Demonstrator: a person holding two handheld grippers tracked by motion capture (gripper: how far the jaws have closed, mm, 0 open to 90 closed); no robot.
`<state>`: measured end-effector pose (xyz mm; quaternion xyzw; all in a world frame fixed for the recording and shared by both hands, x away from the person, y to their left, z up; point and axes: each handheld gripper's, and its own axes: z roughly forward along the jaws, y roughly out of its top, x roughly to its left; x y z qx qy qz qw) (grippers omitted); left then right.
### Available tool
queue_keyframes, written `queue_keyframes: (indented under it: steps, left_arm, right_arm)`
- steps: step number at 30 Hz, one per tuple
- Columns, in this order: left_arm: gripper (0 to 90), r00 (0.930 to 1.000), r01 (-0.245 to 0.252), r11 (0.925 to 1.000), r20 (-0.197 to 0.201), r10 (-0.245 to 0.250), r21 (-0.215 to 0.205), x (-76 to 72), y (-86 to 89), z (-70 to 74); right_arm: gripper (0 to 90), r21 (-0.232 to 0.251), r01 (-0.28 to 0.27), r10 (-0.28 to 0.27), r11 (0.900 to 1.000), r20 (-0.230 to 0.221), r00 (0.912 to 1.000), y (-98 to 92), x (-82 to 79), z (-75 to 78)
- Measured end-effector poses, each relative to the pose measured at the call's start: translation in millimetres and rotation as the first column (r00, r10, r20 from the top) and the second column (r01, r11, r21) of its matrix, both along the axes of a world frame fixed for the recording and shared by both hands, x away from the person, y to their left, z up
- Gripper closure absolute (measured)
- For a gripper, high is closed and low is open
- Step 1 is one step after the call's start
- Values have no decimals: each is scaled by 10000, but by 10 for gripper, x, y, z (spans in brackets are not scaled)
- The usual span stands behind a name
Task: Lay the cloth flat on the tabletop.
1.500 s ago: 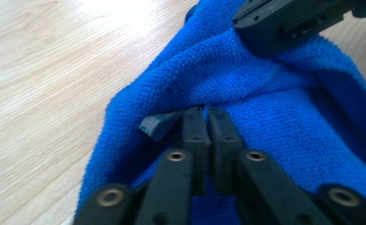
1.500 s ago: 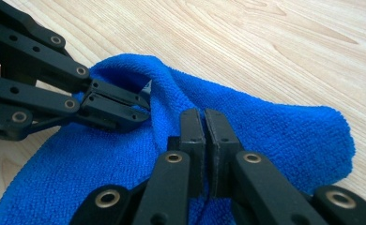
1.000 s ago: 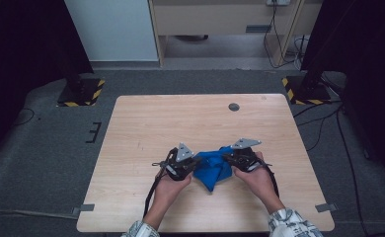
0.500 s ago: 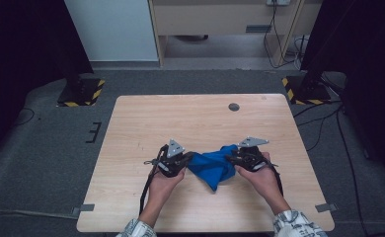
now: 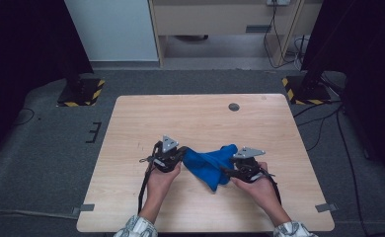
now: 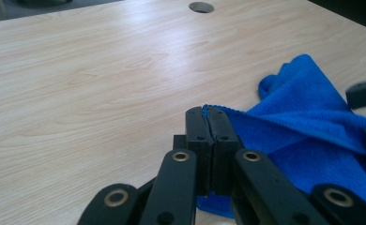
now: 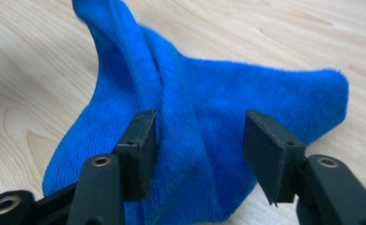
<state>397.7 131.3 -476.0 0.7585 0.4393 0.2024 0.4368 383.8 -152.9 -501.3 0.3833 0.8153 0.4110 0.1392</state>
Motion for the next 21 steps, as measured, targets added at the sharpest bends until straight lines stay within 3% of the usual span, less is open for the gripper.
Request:
queue_keyframes:
  steps: [5,10,21]
  left_arm:
    - [889,9993,-385,9992,18,385,-54,35,86,-6]
    - [889,9990,-453,9990,-6,453,9,22,131,-20]
    - [891,9967,-805,9967,115,806,-115,11,230,8]
  right_arm:
    - [445,-83,-19,20,10000,33,10000,8,-19,-42]
    - [579,-108,10,-9,9999,73,10000,-16,-11,-46]
    - [607,-408,330,-324,9986,135,9994,9,15,-61]
